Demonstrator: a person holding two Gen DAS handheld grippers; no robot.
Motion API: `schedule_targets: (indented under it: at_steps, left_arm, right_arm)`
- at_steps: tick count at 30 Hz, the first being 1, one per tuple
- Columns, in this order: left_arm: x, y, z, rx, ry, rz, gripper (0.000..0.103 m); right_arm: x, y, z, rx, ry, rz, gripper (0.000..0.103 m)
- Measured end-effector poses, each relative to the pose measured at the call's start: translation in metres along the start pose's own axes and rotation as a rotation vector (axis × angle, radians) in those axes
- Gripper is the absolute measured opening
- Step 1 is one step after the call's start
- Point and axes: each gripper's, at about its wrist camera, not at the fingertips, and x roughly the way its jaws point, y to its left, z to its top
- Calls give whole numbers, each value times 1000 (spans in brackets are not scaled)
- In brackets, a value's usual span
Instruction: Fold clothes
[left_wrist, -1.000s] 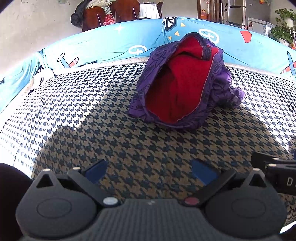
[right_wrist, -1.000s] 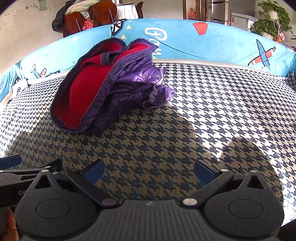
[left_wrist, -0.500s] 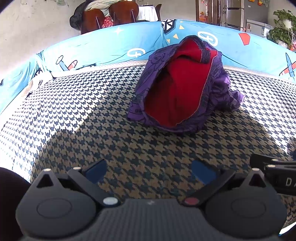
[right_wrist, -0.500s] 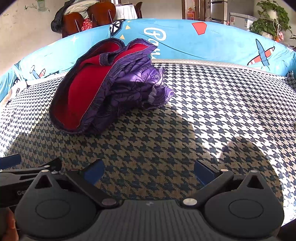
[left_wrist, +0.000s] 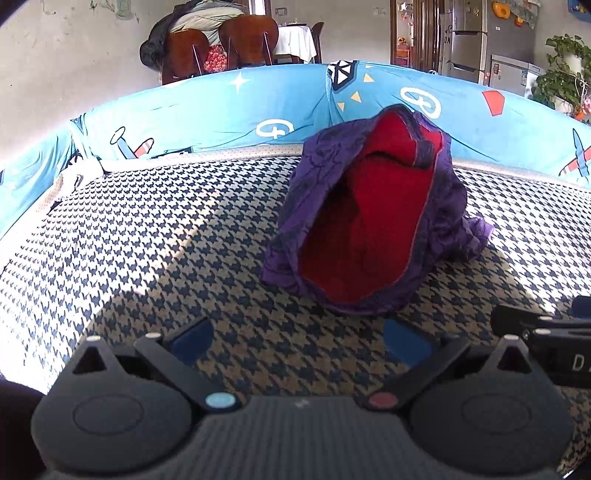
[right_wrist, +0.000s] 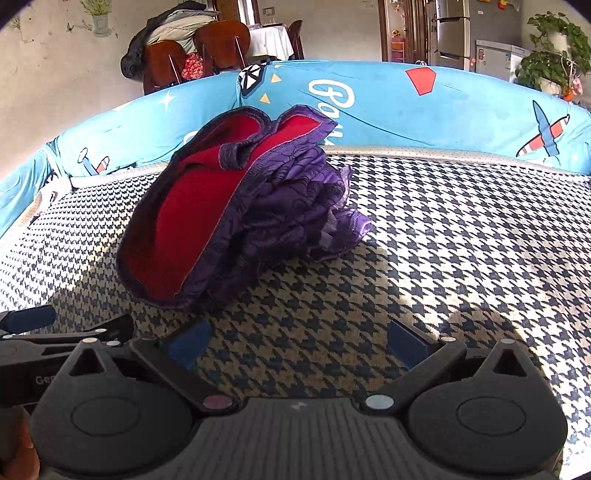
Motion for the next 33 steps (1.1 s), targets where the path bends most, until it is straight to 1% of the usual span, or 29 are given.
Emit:
schedule_targets:
  at_steps: [6, 10, 14, 22, 25, 27, 28, 30, 31, 32, 33]
  left_arm:
    - [11, 6, 20, -30, -9, -16, 103]
    - [19, 7, 34, -27, -27, -22, 103]
    - [27, 8, 48, -12, -43, -24, 103]
    - [46, 9, 78, 11, -71, -40, 103]
    - [53, 9, 87, 11, -86, -55, 103]
    - [57, 8, 90, 13, -95, -61, 103]
    - [59, 7, 92, 13, -99, -65, 103]
    - [63, 7, 91, 12, -110, -74, 102]
    - [65, 8, 90, 11, -115, -78, 100]
    - [66, 8, 90, 10, -120, -82, 93]
    - [69, 8, 89, 2, -112, -86, 88]
  right_arm:
    - [13, 1, 22, -8, -22, 17, 103]
    - [27, 0, 38, -36, -9, 39, 103]
    - [44, -11, 55, -8, -3, 33, 103]
    - [60, -22, 81, 50, -56, 37, 102]
    - [65, -22, 87, 52, -69, 39, 95]
    - [68, -21, 90, 54, -75, 42, 84]
    - [69, -21, 92, 55, -78, 44, 82]
    - [72, -20, 94, 51, -83, 42, 72]
    - [74, -19, 95, 48, -85, 38, 70]
    - [75, -20, 96, 50, -85, 39, 65]
    - [76, -20, 97, 51, -85, 39, 58]
